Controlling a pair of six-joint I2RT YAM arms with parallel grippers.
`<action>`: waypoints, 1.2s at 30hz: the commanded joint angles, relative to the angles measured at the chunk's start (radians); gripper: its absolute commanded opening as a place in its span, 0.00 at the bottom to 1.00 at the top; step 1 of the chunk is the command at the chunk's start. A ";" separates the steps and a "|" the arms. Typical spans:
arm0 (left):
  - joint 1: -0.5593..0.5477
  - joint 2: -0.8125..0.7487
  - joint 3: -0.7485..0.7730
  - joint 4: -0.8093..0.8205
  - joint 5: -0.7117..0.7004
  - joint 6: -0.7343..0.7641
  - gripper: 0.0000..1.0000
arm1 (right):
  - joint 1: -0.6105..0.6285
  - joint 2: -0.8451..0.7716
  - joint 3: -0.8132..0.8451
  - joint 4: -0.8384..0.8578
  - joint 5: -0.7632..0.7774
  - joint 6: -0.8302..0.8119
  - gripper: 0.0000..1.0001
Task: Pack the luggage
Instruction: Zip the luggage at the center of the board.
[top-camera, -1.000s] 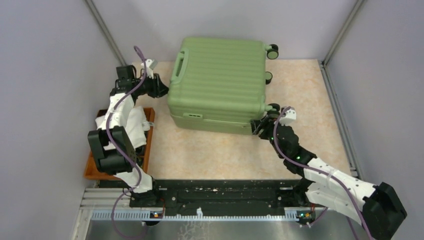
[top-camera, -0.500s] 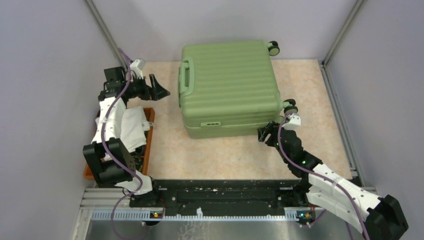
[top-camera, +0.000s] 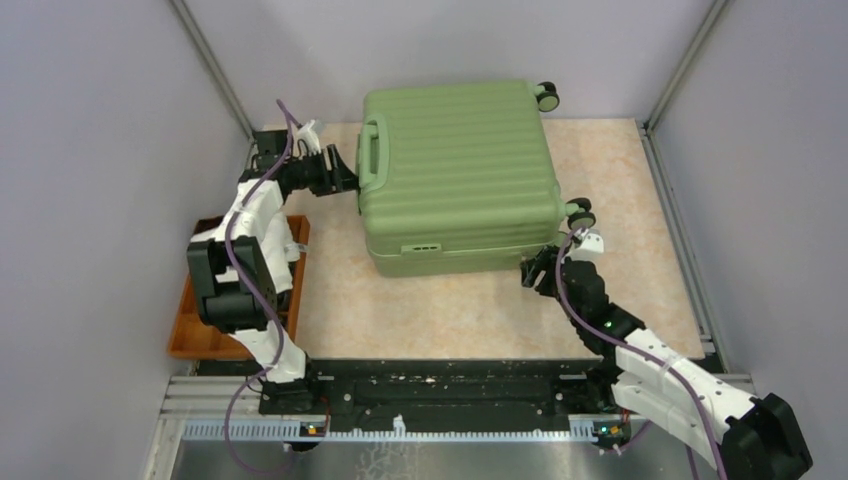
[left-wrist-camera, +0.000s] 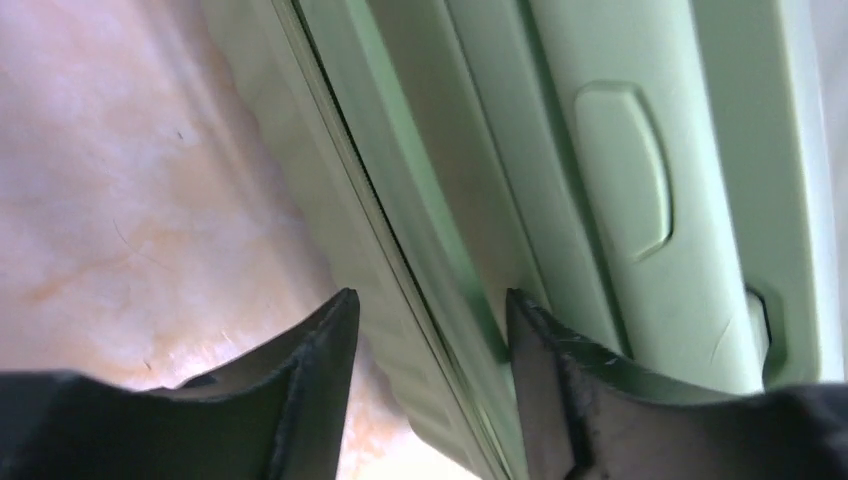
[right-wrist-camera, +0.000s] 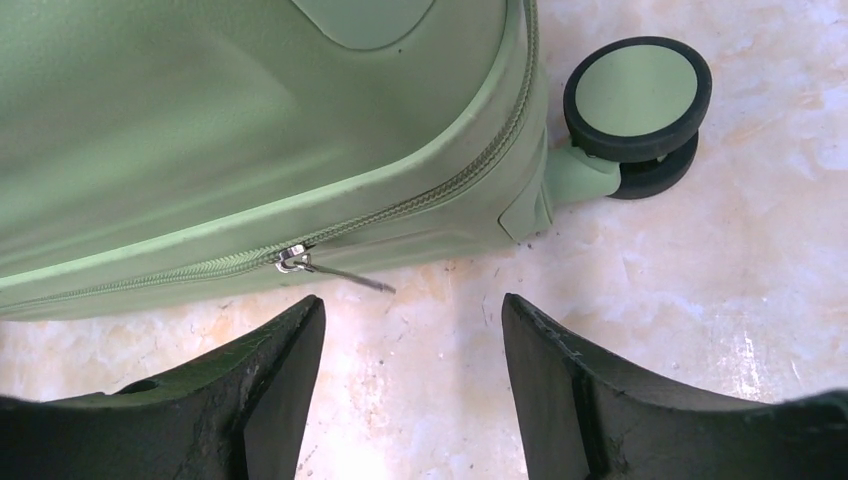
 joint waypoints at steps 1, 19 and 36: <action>-0.028 0.025 0.085 0.068 -0.102 -0.057 0.55 | -0.013 -0.019 -0.003 0.029 0.001 -0.026 0.64; -0.094 0.084 0.275 0.043 -0.027 -0.128 0.00 | -0.061 0.130 0.016 0.229 -0.129 -0.116 0.57; -0.125 0.020 0.283 0.036 -0.024 -0.147 0.00 | -0.062 0.231 0.002 0.431 -0.177 -0.094 0.31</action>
